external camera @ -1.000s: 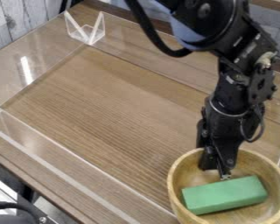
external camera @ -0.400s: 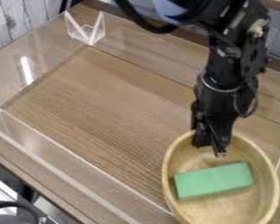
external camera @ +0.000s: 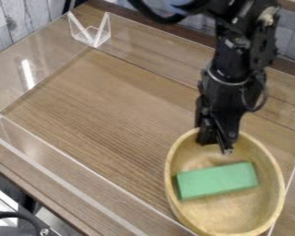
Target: Move green object from inside the wooden bowl to the table next to it
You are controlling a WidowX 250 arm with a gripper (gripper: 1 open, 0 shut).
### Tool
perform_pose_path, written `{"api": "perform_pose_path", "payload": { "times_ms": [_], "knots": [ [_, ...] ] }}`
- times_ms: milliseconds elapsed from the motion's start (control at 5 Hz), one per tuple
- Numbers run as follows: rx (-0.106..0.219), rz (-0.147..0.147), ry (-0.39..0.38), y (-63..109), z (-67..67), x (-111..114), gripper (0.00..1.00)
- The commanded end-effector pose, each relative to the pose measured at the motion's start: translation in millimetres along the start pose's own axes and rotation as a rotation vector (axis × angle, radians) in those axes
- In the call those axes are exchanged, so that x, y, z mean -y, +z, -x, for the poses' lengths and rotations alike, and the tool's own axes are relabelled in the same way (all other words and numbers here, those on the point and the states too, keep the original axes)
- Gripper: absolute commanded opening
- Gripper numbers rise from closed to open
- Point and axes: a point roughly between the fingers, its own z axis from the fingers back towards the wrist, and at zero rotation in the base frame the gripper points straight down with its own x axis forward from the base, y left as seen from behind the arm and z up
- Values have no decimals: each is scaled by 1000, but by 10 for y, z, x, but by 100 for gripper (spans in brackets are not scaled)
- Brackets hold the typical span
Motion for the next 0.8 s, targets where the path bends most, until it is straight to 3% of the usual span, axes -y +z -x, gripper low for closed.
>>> {"api": "perform_pose_path", "payload": {
  "times_ms": [0,400,600],
  "knots": [
    [73,-45,-9,272,-126,-149,0],
    [81,-74,85,485,27,-258,0],
    [82,-75,103,481,56,-344,0]
  ]
}}
